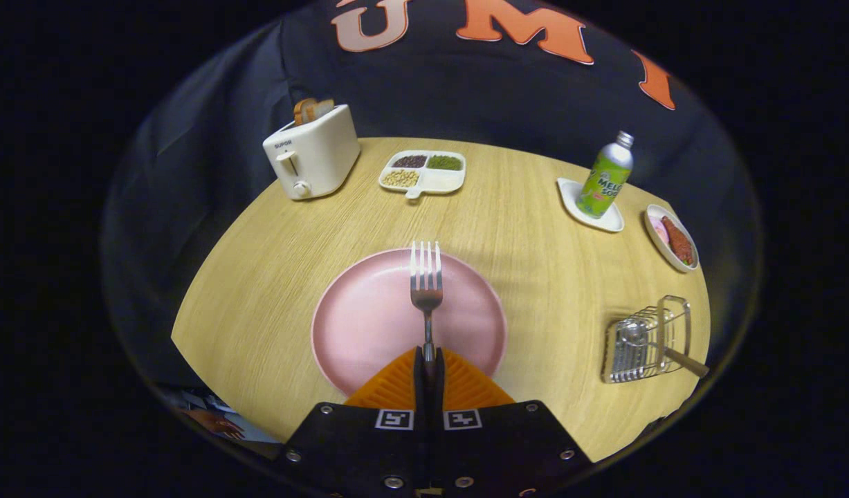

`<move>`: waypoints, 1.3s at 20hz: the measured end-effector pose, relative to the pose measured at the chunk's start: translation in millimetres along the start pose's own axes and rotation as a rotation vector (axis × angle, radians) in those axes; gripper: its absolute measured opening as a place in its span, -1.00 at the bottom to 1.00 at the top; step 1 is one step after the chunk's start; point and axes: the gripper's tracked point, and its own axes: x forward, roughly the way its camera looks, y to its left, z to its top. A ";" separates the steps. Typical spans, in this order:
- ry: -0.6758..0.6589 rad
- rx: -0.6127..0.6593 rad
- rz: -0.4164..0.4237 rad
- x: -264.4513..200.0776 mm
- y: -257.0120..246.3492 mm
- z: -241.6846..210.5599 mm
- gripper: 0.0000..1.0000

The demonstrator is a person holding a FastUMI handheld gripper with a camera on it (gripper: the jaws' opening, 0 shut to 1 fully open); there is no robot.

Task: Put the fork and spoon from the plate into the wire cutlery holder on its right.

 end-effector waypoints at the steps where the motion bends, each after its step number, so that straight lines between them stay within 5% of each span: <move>1: -0.015 0.006 -0.015 -8.3 -15.1 5.1 -0.97; 10: 0.018 0.109 -0.171 -79.2 -171.2 -2.8 -0.96; 15: 0.116 0.010 -0.216 -88.7 -218.6 -20.9 -0.95; 26: 0.384 -0.174 -0.158 -76.0 -238.5 -40.7 -0.93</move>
